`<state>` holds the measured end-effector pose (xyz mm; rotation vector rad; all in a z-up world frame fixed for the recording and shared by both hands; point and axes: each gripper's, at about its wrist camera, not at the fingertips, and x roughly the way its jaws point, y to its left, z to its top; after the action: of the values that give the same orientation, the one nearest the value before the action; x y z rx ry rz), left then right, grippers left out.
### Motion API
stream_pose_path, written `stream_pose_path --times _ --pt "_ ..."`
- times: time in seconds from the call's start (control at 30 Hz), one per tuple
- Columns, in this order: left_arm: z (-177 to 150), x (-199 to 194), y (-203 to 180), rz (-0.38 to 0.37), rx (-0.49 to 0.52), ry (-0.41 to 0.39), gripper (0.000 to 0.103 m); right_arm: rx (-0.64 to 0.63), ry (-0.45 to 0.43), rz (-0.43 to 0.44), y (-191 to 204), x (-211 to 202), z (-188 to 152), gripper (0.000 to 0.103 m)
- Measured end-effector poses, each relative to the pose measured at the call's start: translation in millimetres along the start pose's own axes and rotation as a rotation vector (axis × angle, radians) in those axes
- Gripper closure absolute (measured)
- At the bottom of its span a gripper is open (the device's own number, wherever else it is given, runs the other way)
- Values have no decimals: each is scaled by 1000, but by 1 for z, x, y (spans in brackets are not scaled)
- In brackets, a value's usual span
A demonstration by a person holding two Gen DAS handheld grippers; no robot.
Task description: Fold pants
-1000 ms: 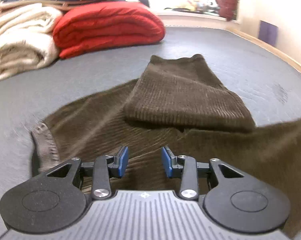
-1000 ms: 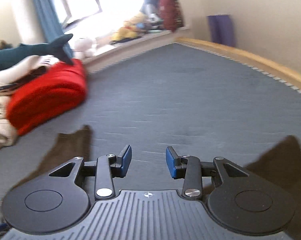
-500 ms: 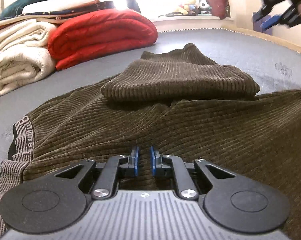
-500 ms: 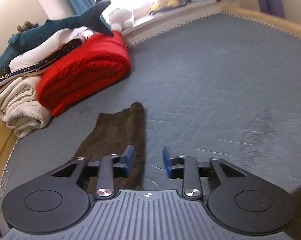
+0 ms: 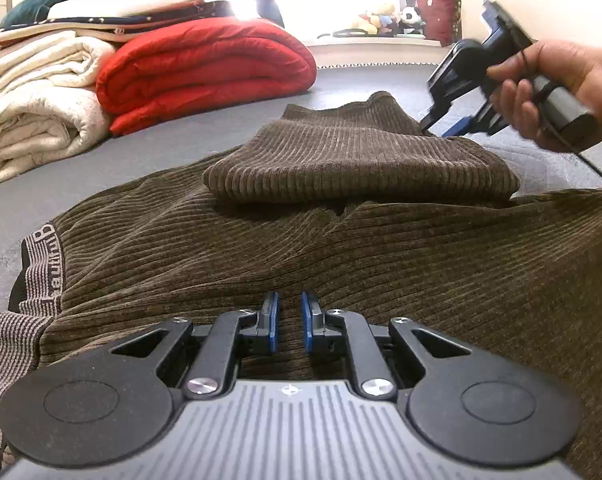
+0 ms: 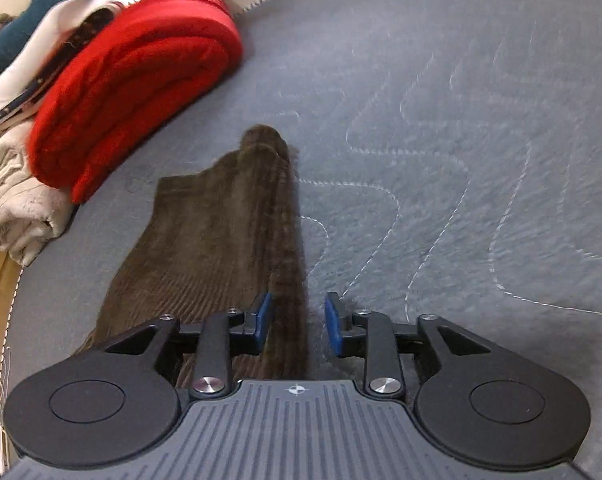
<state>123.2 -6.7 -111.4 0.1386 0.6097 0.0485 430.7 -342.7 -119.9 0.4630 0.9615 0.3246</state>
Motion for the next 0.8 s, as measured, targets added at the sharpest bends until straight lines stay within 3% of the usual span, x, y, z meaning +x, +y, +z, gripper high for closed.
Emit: stream_pose_path --times 0.23,0.27,0.3,0.4,0.5,0.6,0.67,0.73,0.8 --pt "0 1 -2 7 14 2 90 -158 -9 69 20 21 -2 66" --pt "0 1 -4 11 19 2 90 -160 -12 77 20 21 -3 69" --pt "0 1 -5 15 25 2 90 -152 -14 81 19 21 -2 85" --pt "0 2 -8 23 39 2 90 -112 -17 126 14 15 3 91" --pt "0 2 -8 26 41 2 90 -121 -93 199 17 -13 17 92" --pt "0 2 -9 28 44 3 90 -5 -256 242 -4 -70 43 93" --pt "1 2 -11 31 48 3 90 102 -426 137 -34 -117 57 93" --pt "1 2 -11 32 49 3 90 284 -603 -89 -83 -167 57 92" --pt "1 1 -12 34 52 4 90 425 -671 -287 -132 -200 46 92"
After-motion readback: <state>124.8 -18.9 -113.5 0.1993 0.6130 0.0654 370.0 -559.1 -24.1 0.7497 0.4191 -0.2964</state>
